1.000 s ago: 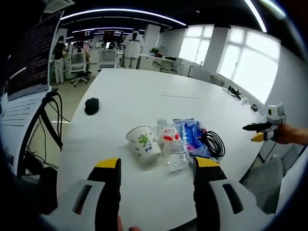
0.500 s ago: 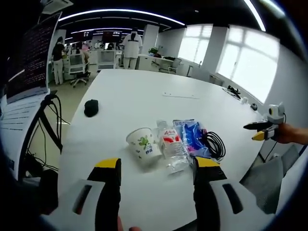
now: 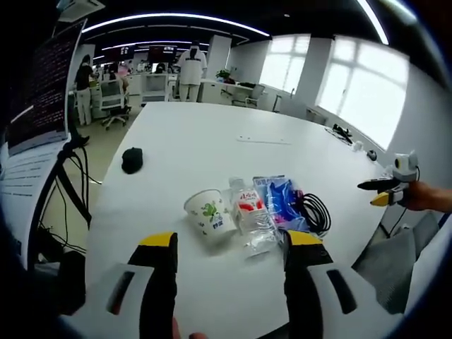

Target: Arrange the tabletop items into an orderly group along one side of the table until the central work area is clear of visible clutter.

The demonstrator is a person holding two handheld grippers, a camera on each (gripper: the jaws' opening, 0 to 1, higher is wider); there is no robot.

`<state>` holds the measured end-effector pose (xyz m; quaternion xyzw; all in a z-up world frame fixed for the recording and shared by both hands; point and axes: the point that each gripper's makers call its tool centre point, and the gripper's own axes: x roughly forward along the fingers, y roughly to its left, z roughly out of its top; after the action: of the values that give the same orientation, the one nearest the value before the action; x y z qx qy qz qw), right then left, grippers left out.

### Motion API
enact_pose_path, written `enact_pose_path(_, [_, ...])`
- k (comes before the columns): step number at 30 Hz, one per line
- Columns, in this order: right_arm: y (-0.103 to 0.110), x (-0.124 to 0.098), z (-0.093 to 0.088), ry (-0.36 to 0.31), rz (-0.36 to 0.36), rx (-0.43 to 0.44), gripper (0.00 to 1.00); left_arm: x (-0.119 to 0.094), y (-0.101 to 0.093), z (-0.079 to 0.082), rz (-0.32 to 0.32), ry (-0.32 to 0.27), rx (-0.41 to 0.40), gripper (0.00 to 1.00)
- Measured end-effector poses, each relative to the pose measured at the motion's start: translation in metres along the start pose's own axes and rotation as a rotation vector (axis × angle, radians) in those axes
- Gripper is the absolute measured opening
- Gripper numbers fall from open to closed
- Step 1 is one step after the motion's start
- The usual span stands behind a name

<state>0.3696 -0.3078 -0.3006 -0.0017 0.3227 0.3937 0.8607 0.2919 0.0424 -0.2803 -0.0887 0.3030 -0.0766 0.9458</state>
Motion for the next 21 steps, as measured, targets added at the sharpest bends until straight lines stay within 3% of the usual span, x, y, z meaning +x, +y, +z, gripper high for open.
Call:
enact_pose_path(5, [-0.001, -0.001, 0.002, -0.005, -0.001, 0.002, 0.82, 0.003, 0.001, 0.001, 0.000, -0.001, -0.007, 0.59])
enact_pose_path(21, [-0.004, -0.003, -0.003, -0.008, -0.013, 0.017, 0.82, 0.018, 0.014, 0.010, 0.060, -0.015, -0.136, 0.58])
